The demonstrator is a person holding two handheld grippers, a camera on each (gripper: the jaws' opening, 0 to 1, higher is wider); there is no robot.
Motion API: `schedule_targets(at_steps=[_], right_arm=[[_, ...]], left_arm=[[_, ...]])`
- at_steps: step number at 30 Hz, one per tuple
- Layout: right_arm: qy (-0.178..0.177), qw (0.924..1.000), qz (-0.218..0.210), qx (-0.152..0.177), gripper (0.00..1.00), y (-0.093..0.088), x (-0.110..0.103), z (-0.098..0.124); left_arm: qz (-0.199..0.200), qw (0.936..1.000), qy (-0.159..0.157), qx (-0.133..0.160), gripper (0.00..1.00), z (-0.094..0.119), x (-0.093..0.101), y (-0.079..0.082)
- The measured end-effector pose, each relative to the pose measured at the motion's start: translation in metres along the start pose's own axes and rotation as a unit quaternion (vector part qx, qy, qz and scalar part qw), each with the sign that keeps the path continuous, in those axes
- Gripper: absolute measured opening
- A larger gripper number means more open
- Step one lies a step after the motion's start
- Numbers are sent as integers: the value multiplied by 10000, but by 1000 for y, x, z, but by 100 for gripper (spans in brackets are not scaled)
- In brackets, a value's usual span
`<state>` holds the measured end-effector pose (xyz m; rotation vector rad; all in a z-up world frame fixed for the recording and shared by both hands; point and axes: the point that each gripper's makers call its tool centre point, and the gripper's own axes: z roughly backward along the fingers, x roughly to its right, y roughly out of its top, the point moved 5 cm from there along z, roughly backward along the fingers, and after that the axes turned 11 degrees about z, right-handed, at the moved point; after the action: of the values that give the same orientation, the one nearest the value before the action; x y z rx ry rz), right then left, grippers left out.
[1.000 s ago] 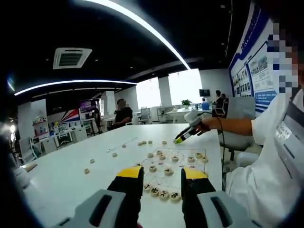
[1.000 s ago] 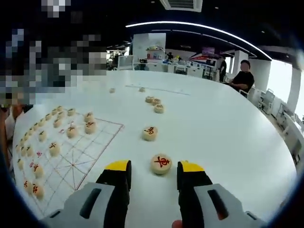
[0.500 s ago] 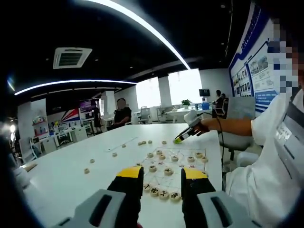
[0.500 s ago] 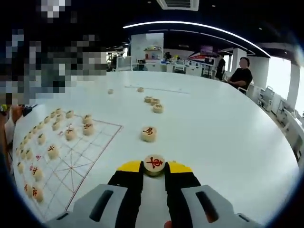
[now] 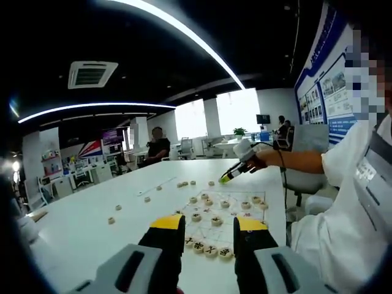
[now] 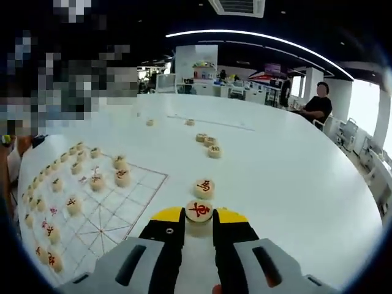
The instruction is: Pick up the chess pieces one by one and place each piece onto its starting position on the chessboard, setting the pieces on their correct points until all the chess pieces are arranged in the starting layout
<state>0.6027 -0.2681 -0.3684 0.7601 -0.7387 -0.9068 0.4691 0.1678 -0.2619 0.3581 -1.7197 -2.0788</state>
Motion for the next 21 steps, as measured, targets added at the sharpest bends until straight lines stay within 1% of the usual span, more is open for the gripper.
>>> schedule_targets(at_steps=[3,8,11,13,18,21], right_arm=[[60,9999,83,-36,20,3,-4,-5],[169,9995,261,-63,20,17,-6,-22],[216,9993,284,-61,20,23,-10,-32],[309,9990,299,-72,20,25,-16,-38],[462,9987,212,-66,20,31,-19,-57],[483,9986,212,-79,20,32,-20,-62]], left_arm=[[9,10000,16,18,33,1,-1,0],[16,10000,33,20,33,2,-2,0],[12,10000,22,24,33,2,-2,1],[5,10000,20,15,33,2,-2,0],[19,10000,32,7,33,2,-3,0],[18,10000,30,8,33,2,-3,0]])
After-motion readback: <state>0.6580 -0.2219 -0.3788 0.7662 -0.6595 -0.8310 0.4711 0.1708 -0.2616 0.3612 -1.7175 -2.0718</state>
